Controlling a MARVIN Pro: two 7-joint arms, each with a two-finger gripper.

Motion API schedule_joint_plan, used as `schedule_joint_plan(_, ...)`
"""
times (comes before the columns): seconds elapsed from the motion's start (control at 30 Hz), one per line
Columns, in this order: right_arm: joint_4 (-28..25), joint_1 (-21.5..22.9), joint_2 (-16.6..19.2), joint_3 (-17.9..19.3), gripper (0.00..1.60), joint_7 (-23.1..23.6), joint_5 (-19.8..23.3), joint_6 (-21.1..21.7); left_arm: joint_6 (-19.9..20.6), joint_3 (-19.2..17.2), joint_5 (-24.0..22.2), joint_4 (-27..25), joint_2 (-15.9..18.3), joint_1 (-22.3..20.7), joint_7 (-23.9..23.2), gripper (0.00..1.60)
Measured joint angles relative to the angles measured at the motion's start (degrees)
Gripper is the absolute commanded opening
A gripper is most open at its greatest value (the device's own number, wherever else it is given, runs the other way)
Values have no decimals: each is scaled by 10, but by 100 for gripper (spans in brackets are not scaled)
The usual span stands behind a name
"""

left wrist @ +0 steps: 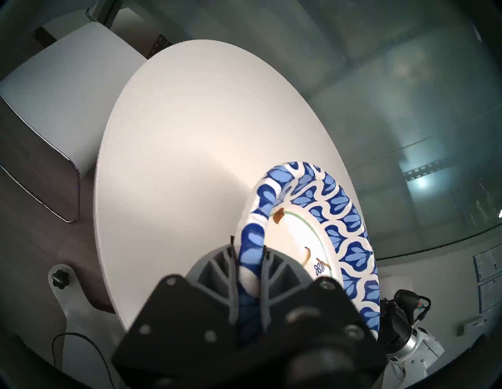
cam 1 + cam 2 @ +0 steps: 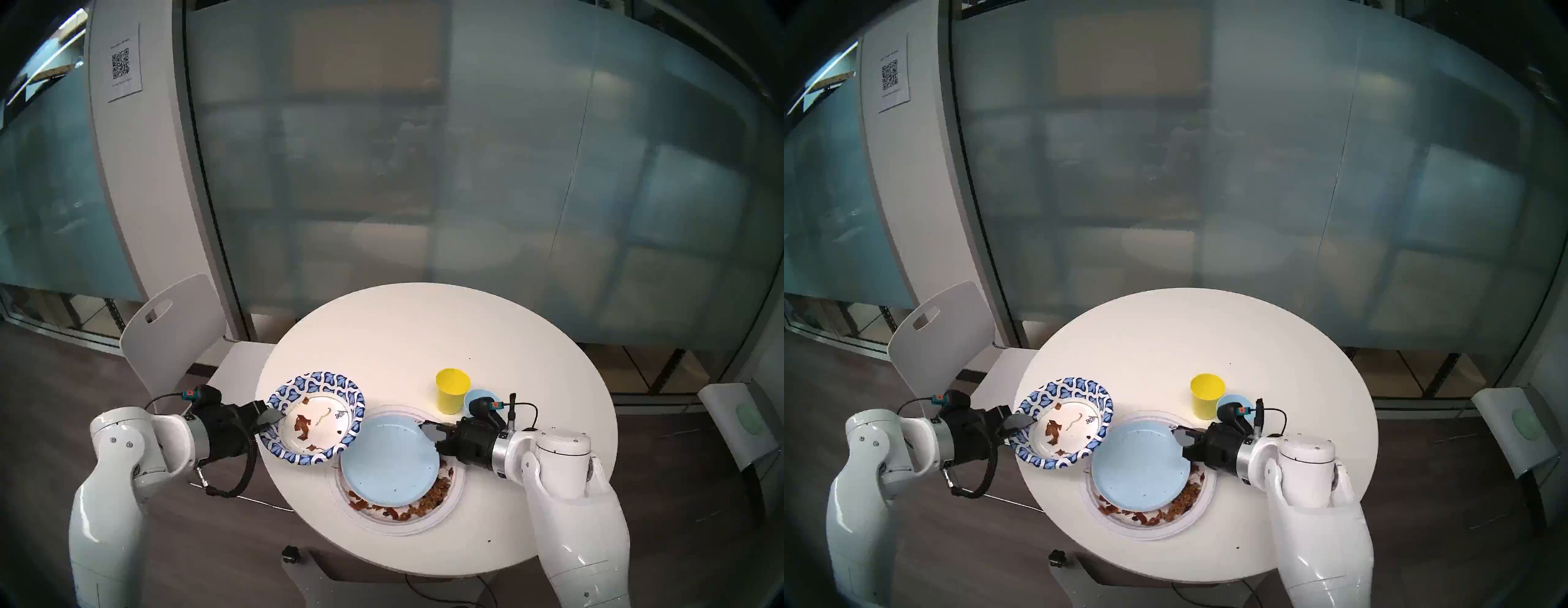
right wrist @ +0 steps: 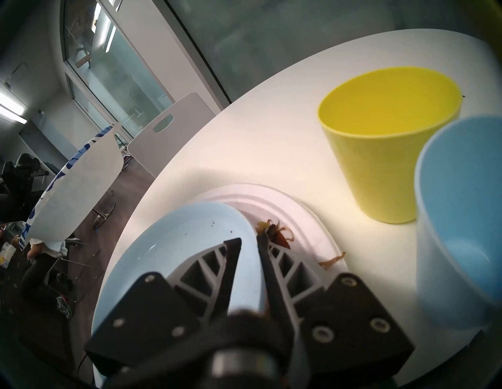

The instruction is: Stack the plates into one stack

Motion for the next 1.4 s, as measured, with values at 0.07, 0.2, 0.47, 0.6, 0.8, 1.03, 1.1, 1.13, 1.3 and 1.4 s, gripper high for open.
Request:
schedule_joint_plan(0.07, -5, -4, 2, 2, 95, 1, 0, 1, 0, 4, -1, -3, 1, 0, 1, 0)
schedule_joint_plan(0.2, -18, -13, 7, 9, 91, 2, 0, 6, 0, 15, -2, -11, 1, -1, 4, 0)
schedule_joint_plan(0.47, -56, -41, 13, 33, 92, 3, 1, 12, 0, 48, 0, -31, 1, -1, 19, 0)
schedule_joint_plan(0.6, -78, -59, 13, 49, 92, 3, 2, 7, 0, 67, 9, -38, 1, -1, 28, 0)
schedule_joint_plan(0.8, -109, -91, 6, 79, 93, 3, 9, -5, -2, 94, 28, -43, -2, -2, 37, 0)
schedule_joint_plan(1.03, -140, -127, -5, 111, 95, 5, 18, -17, -13, 125, 53, -47, -7, -7, 39, 0)
schedule_joint_plan(1.1, -147, -136, -8, 117, 96, 6, 20, -20, -16, 133, 60, -47, -8, -8, 39, 0)
schedule_joint_plan(1.13, -151, -141, -10, 122, 97, 7, 22, -21, -19, 140, 67, -47, -9, -9, 39, 0)
schedule_joint_plan(1.3, -162, -157, -16, 134, 101, 9, 26, -27, -30, 162, 93, -50, -10, -10, 37, 0)
schedule_joint_plan(1.4, -168, -165, -20, 141, 101, 10, 28, -30, -39, 177, 116, -53, -10, -10, 35, 0)
